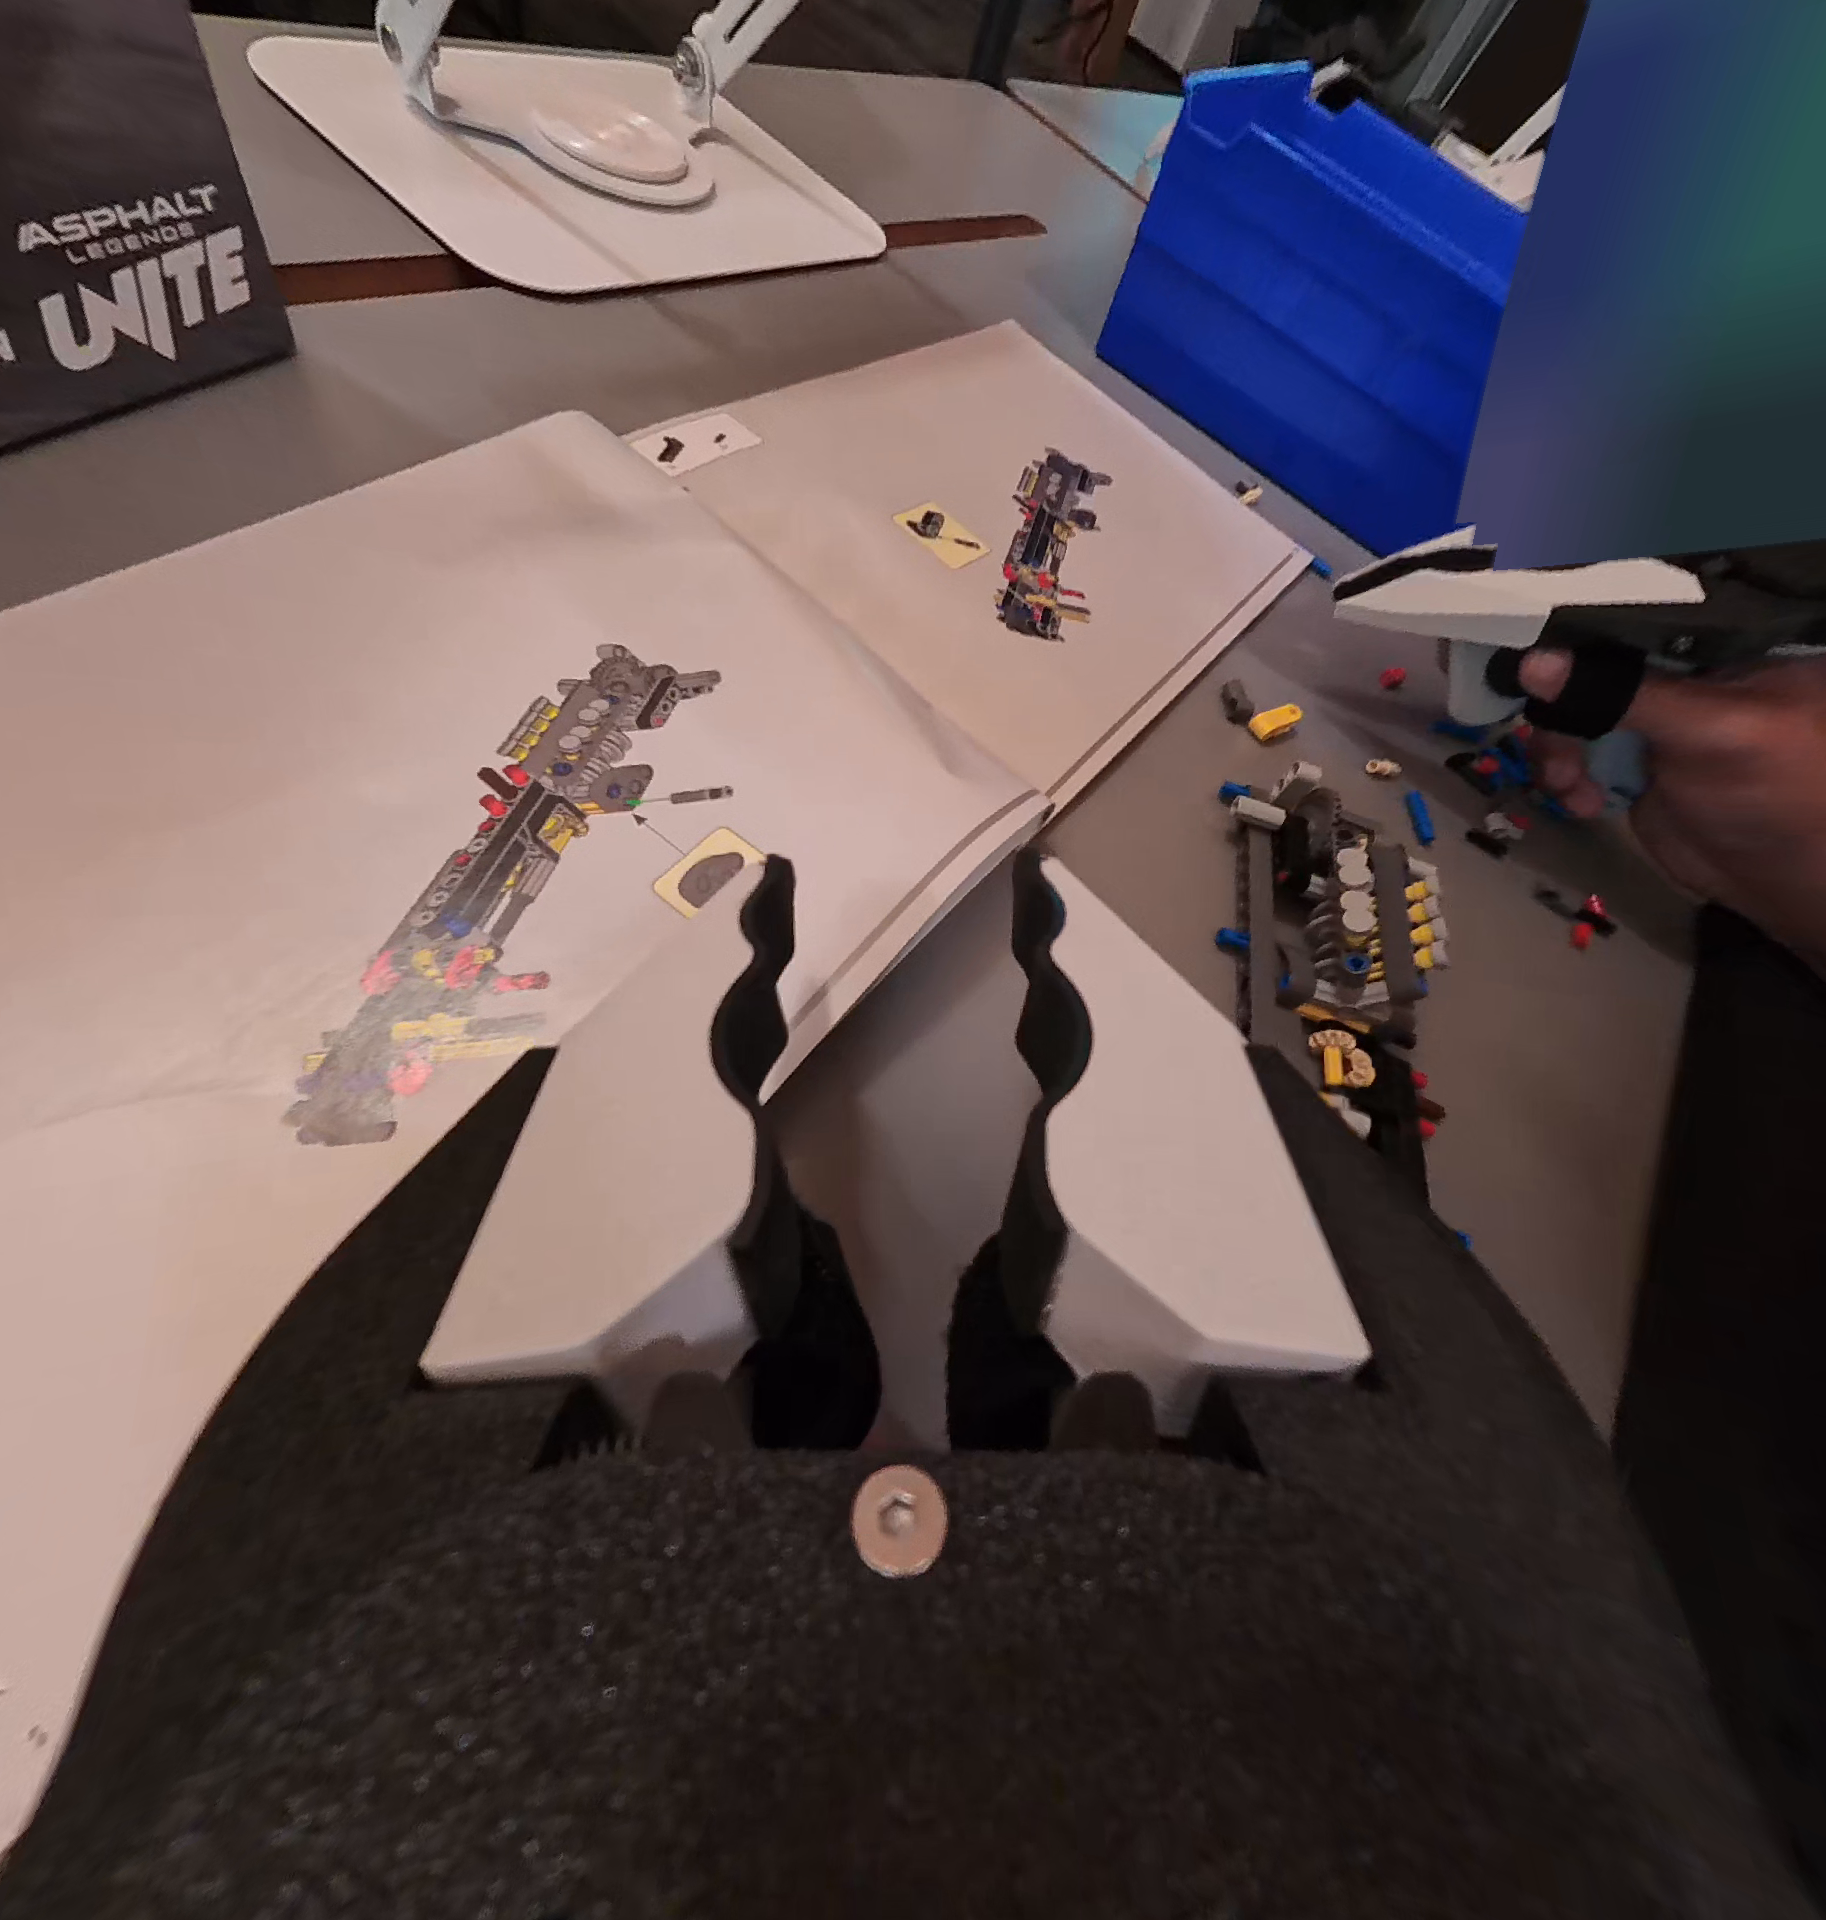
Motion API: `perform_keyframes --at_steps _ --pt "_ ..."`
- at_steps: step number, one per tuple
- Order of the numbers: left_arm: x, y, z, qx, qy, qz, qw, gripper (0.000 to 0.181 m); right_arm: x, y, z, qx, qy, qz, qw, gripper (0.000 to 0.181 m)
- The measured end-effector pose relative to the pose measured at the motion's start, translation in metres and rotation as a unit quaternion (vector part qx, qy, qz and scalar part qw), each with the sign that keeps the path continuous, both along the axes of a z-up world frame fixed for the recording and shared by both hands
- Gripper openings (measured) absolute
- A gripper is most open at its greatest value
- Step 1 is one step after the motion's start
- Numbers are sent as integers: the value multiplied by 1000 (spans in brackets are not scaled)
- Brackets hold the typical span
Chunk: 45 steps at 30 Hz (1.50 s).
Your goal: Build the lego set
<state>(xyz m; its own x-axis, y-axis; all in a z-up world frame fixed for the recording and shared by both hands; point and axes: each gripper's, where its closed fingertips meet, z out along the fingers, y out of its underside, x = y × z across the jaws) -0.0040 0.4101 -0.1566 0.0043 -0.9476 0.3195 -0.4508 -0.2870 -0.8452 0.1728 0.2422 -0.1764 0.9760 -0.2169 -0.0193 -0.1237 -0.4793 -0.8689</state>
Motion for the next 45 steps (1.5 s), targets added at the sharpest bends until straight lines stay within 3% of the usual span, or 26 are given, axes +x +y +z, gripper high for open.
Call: perform_keyframes --at_steps 12,16,21,28,30,32,34,40,45 --pt "-5 17 11 74 6 47 996 29 -1 -1 14 21 -41 -4 999 2" --pt "-14 39 18 111 11 92 989 25 2 -3 22 33 -102 -19 994 0" --pt "-25 61 26 100 2 128 987 24 9 -9 27 26 -158 -60 985 1" --pt "-47 89 40 173 20 139 975 24 4 -9 30 38 -148 -59 987 1" --pt "-54 96 39 139 27 146 979 26 0 -8 31 46 -136 -54 988 0" --pt "-69 94 27 96 83 131 983 38 -5 -6 32 53 -125 -44 990 0" --pt "-93 97 24 98 122 142 977 42 -10 -5 34 61 -124 -36 990 0" --pt "-180 80 25 164 188 84 965 42 -21 -5 40 79 -119 -21 990 0" --pt "-224 29 9 196 219 -54 954 21 -27 -3 40 82 -111 -9 990 0"
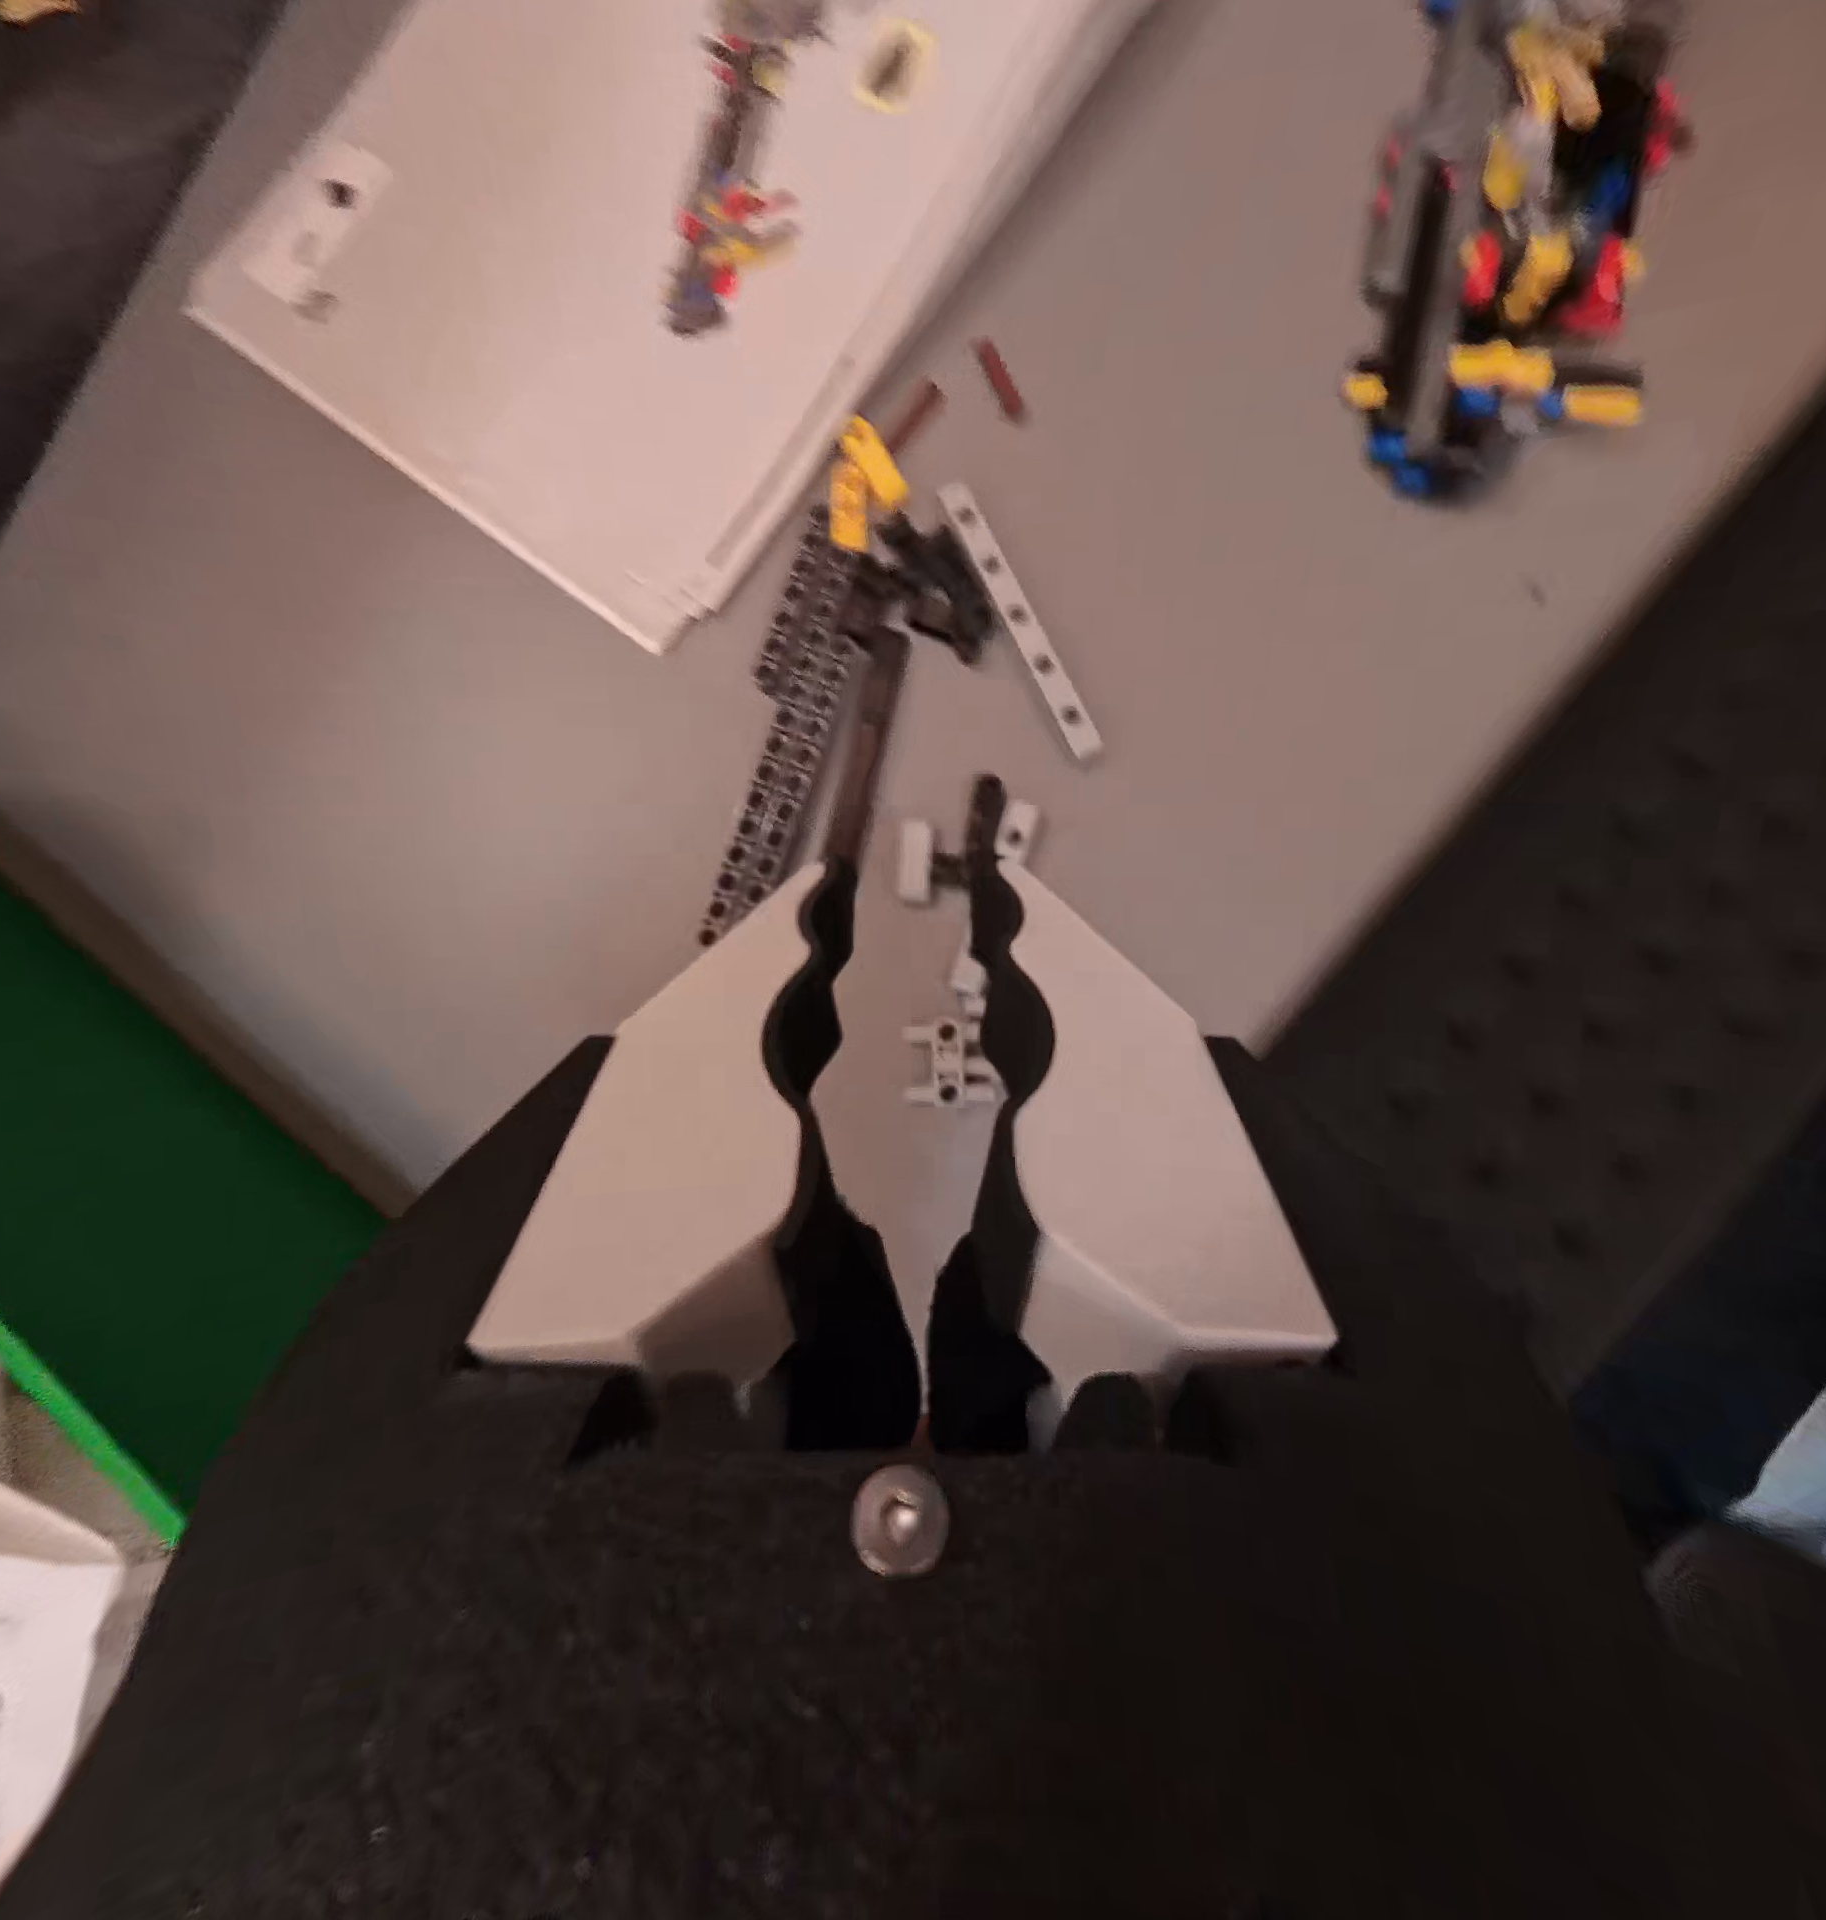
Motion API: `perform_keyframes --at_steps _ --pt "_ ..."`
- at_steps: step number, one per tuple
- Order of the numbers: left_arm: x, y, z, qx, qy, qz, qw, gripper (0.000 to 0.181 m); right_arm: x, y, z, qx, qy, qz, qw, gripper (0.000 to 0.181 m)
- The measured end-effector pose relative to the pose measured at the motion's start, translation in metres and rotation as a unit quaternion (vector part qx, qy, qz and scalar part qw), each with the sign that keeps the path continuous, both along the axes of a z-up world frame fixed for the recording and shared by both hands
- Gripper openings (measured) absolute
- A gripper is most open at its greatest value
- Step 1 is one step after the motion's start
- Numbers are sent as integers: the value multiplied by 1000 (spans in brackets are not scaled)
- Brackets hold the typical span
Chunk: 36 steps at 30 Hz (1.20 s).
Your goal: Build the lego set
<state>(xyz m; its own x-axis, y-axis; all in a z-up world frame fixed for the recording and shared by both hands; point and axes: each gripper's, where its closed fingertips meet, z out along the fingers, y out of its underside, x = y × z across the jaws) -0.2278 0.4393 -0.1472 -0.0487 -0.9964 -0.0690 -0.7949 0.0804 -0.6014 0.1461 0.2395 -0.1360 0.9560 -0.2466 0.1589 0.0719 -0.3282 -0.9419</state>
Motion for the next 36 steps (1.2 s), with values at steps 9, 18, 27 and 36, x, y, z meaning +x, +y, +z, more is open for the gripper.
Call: perform_keyframes --at_steps 9,18,27,36 --pt "21 -11 -45 14 42 -38 998 13 -4 1 -3 -6 0 11 1000 0" --pt "29 -5 -61 30 118 -71 990 14 -5 2 -4 -8 3 17 1000 0" --pt "29 -6 -53 32 108 -79 991 17 -6 3 -4 -7 8 22 1000 0" --pt "21 -15 -60 13 125 -96 987 19 -7 3 -4 -6 8 24 1000 0"
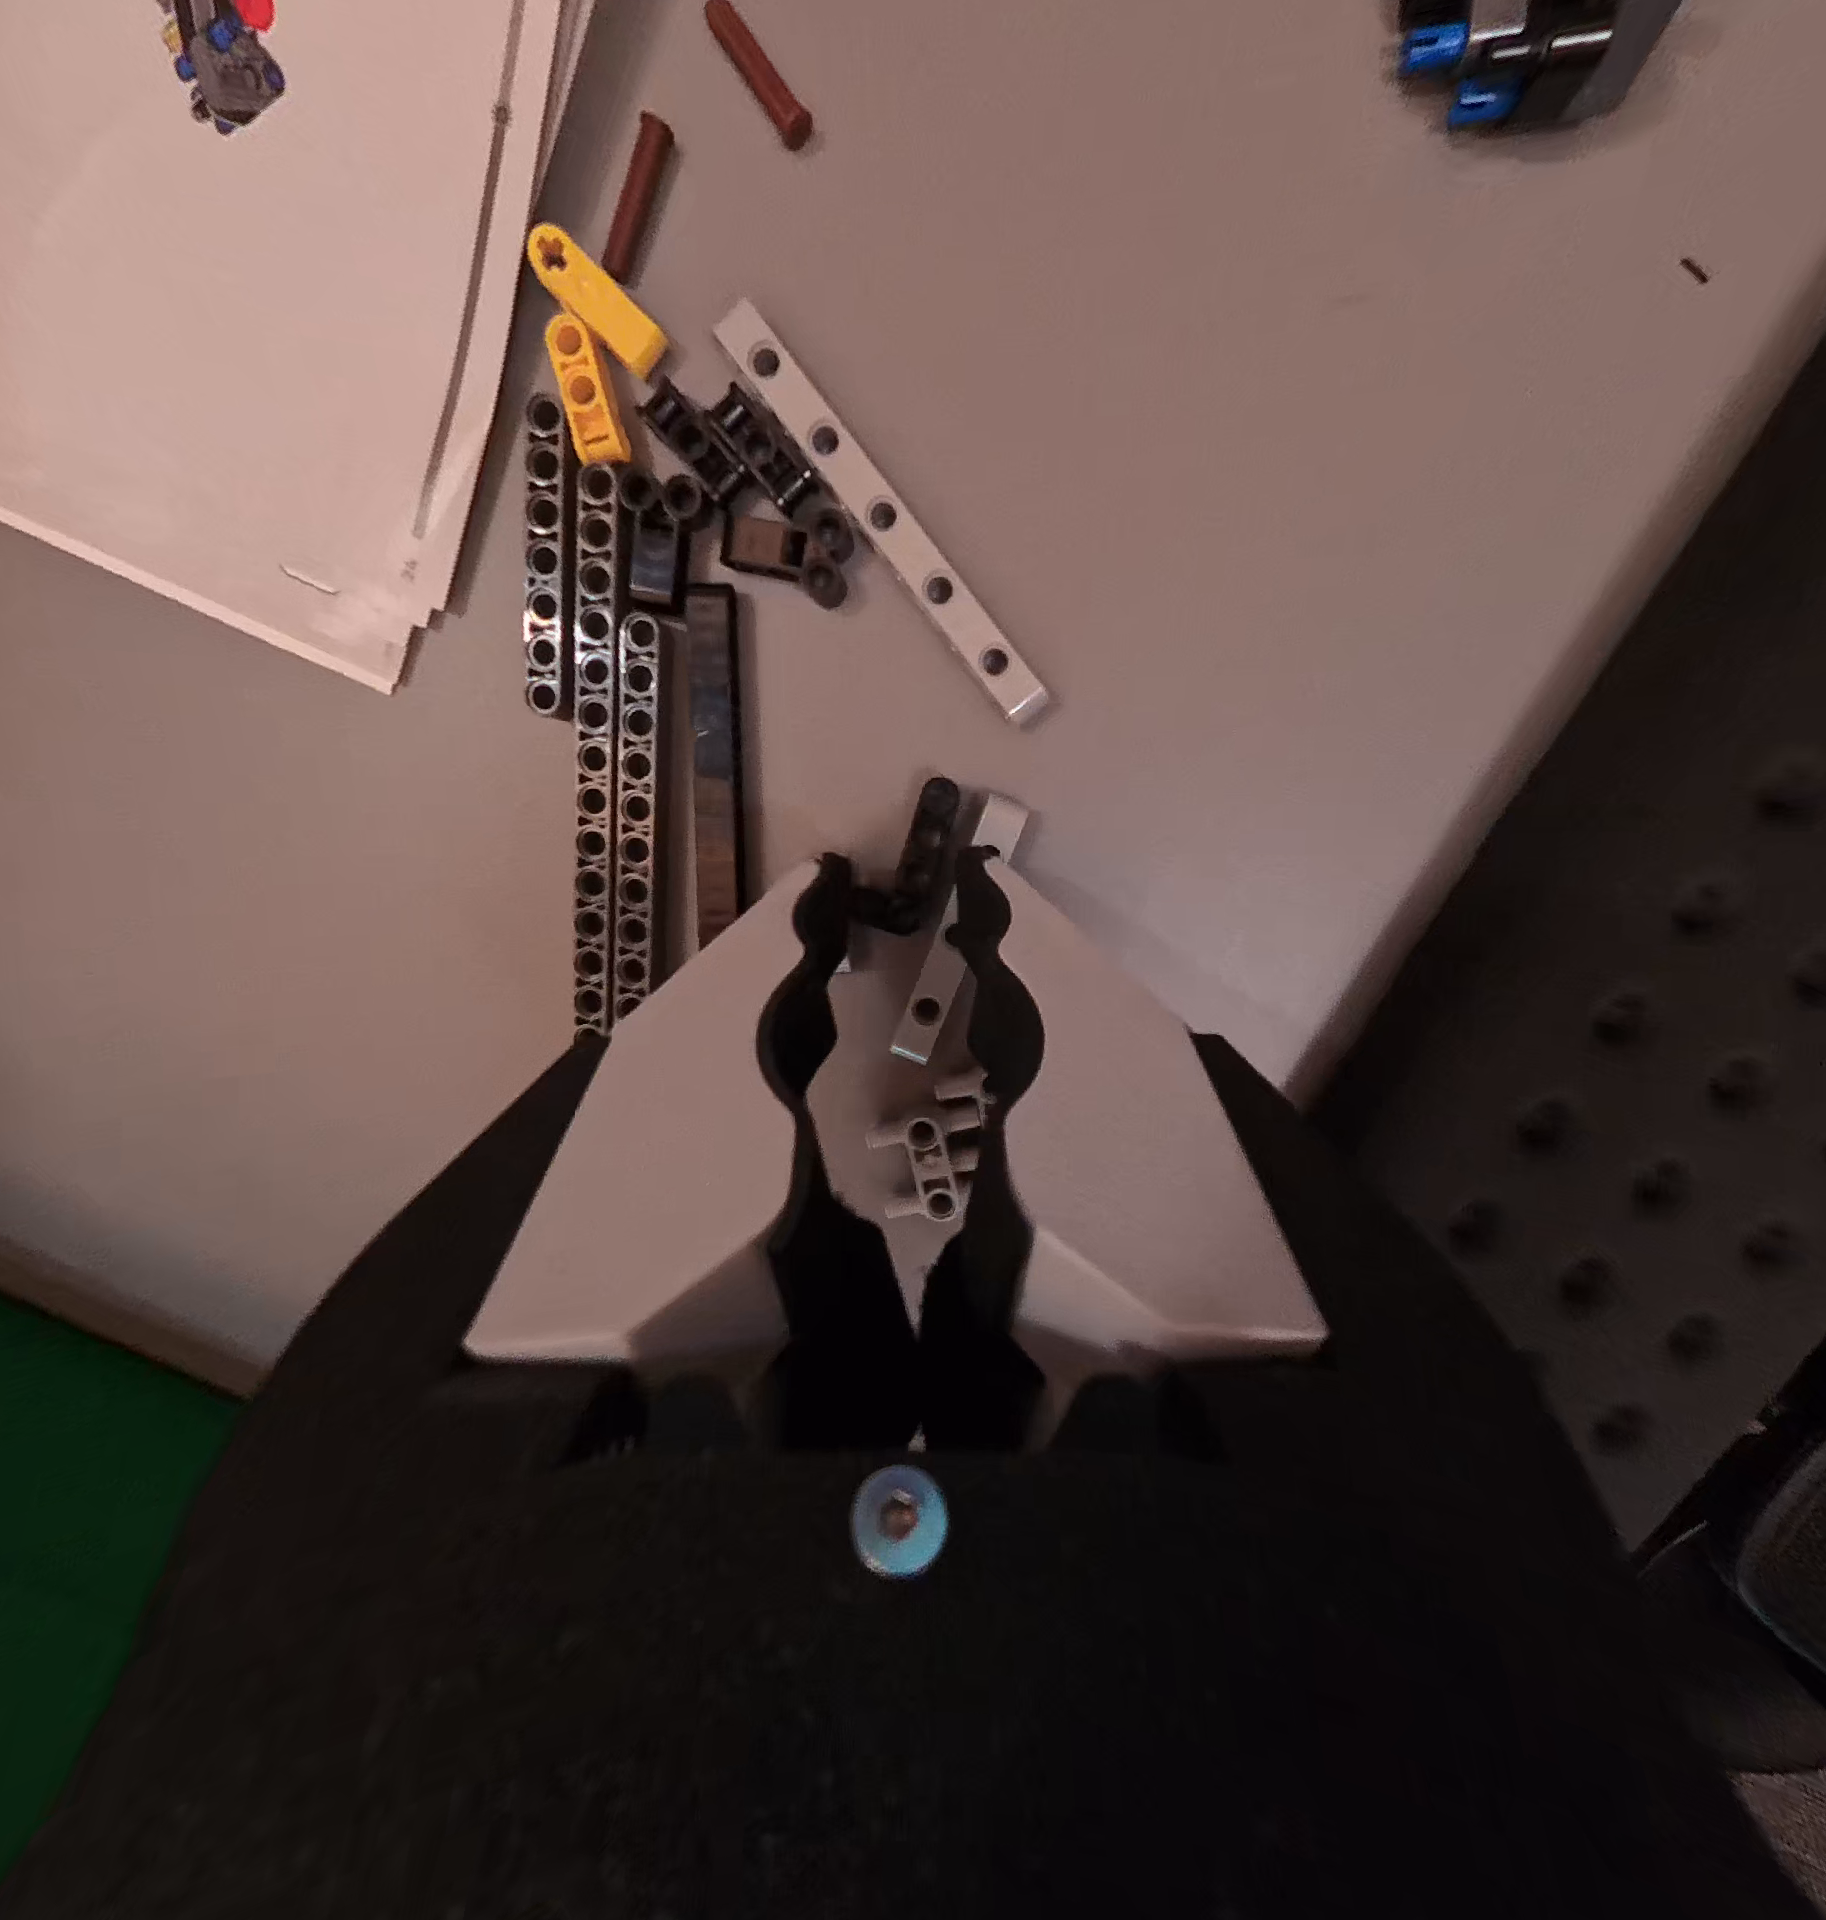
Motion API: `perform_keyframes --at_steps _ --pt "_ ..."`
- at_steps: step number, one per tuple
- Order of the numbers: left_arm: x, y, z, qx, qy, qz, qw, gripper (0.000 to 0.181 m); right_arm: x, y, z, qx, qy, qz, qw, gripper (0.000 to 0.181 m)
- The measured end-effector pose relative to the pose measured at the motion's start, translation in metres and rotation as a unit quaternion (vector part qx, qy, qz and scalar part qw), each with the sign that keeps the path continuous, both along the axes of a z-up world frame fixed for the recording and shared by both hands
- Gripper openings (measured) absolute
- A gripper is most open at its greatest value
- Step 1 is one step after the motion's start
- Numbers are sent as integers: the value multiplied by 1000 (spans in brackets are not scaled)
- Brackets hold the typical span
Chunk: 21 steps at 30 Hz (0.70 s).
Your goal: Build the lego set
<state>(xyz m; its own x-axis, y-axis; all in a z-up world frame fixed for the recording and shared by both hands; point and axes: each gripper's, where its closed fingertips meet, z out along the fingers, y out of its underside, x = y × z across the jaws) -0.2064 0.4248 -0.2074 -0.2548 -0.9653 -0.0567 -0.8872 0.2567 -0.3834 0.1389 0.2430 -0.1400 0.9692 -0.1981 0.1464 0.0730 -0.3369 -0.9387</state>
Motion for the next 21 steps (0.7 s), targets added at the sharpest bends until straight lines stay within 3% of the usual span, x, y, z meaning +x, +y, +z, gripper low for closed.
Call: perform_keyframes --at_steps 11,13,17,21 --pt "1 -9 0 -13 38 -40 998 15 -1 1 -1 -2 1 4 1000 0" --pt "0 -9 4 -16 51 -56 997 21 -2 1 -1 -1 4 5 1000 0" --pt "8 -4 20 -23 47 -73 996 17 -1 0 -1 -1 4 4 1000 0" --pt "3 -3 13 0 81 -102 991 16 -2 1 -2 -3 -2 6 1000 0"
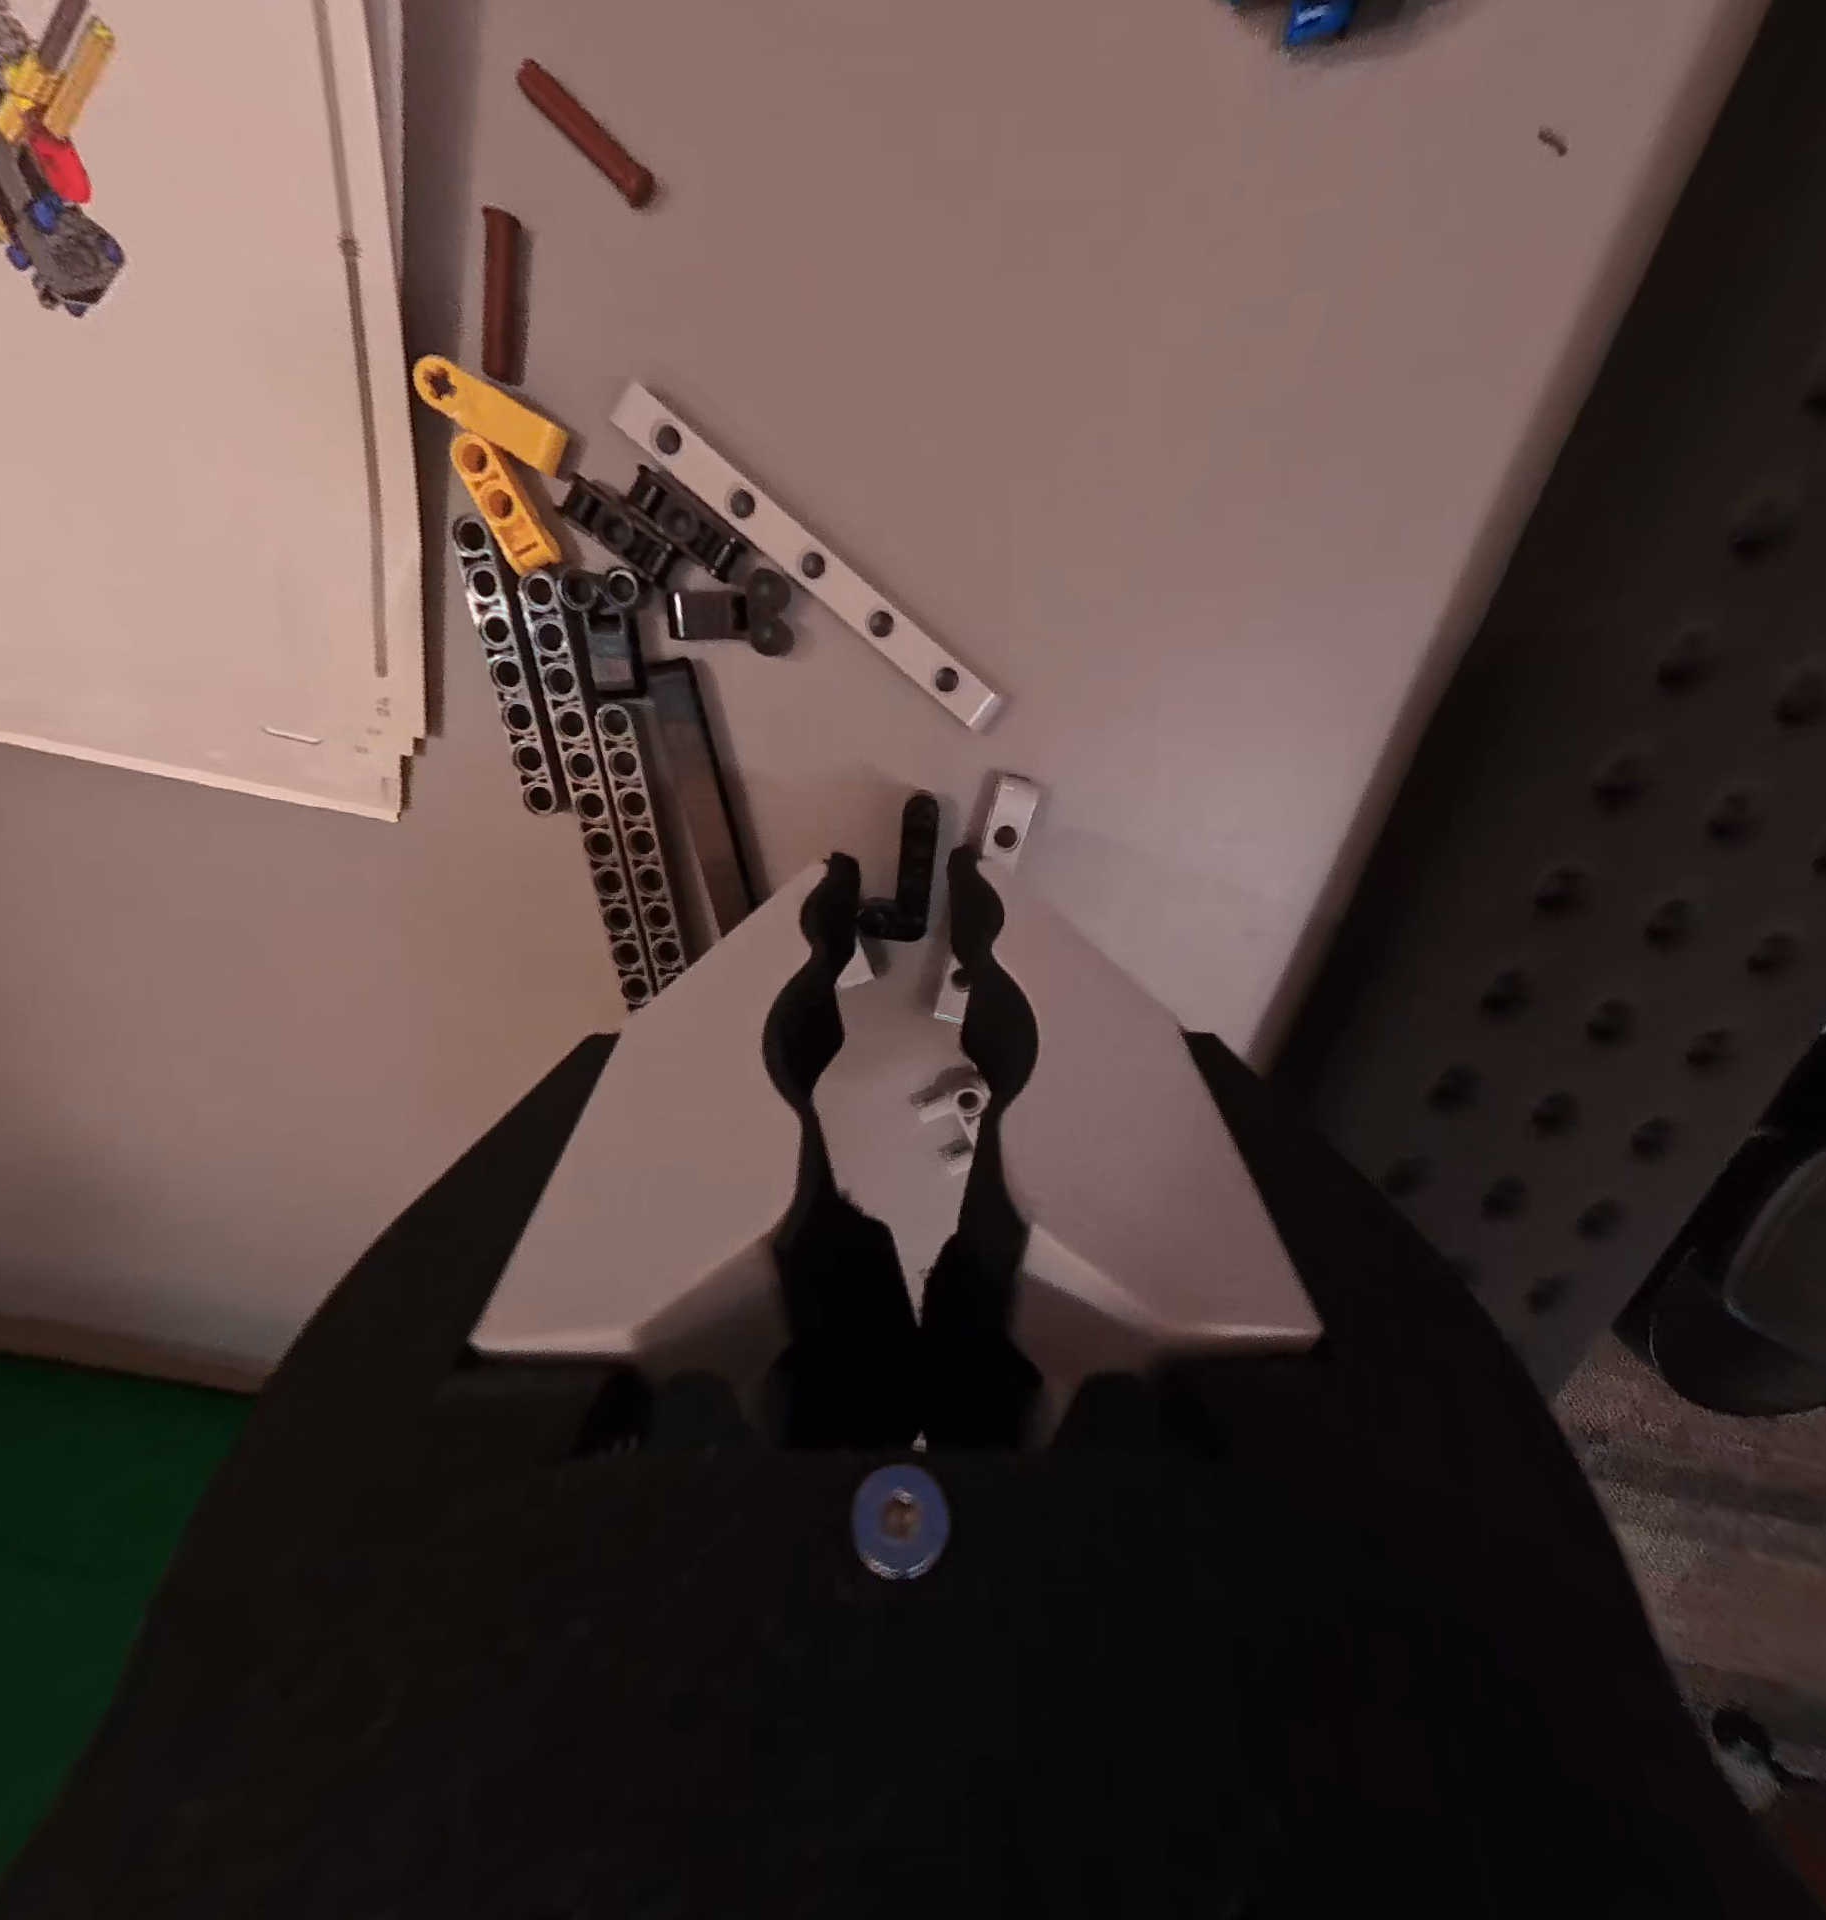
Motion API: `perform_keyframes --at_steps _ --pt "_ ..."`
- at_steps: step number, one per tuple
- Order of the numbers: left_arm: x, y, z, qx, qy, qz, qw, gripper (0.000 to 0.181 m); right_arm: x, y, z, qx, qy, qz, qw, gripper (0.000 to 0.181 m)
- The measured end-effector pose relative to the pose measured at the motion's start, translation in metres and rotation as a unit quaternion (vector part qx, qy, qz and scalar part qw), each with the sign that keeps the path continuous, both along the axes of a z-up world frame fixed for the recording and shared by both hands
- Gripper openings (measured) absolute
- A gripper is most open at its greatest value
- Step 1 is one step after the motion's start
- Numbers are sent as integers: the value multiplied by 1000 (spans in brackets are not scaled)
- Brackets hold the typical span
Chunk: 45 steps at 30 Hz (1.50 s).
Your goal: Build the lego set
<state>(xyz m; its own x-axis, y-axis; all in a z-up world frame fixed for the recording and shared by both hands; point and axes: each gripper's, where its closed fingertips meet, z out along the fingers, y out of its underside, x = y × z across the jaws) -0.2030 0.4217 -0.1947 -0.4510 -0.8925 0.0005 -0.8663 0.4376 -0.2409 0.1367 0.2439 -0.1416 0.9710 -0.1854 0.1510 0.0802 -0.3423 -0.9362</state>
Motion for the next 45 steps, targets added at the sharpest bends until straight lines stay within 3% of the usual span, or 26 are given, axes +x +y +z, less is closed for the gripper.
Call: perform_keyframes --at_steps 8,13,15,17,19,21,25,28,32,40,45 --pt "-4 1 -21 14 32 -6 999 8 0 0 0 0 -2 0 1000 0" --pt "9 -4 -2 45 -11 -7 999 6 4 -4 9 19 -7 -11 1000 0" --pt "36 -35 28 25 -89 -14 996 6 6 -10 19 34 0 -16 999 0" --pt "70 -88 59 -29 -176 -26 984 6 12 -23 28 35 -8 -30 999 0" --pt "101 -148 70 -92 -210 -33 973 6 18 -40 37 40 -9 -52 998 0" --pt "129 -187 58 -101 -198 -27 975 6 20 -59 42 52 19 -68 996 0" --pt "163 -223 12 -98 -115 -23 988 6 13 -95 21 -6 84 -72 994 4" --pt "178 -229 -6 -101 -91 -17 991 6 -6 -118 -1 -82 122 -36 988 13" --pt "186 -226 -19 -81 -72 -19 994 7 -17 -134 -14 -132 114 -19 984 18" --pt "189 -233 -19 -91 -83 -18 992 12 -54 -137 -44 -189 163 47 967 21" --pt "206 -222 6 -118 -176 -15 977 30 -44 -137 -39 -177 90 14 980 14"
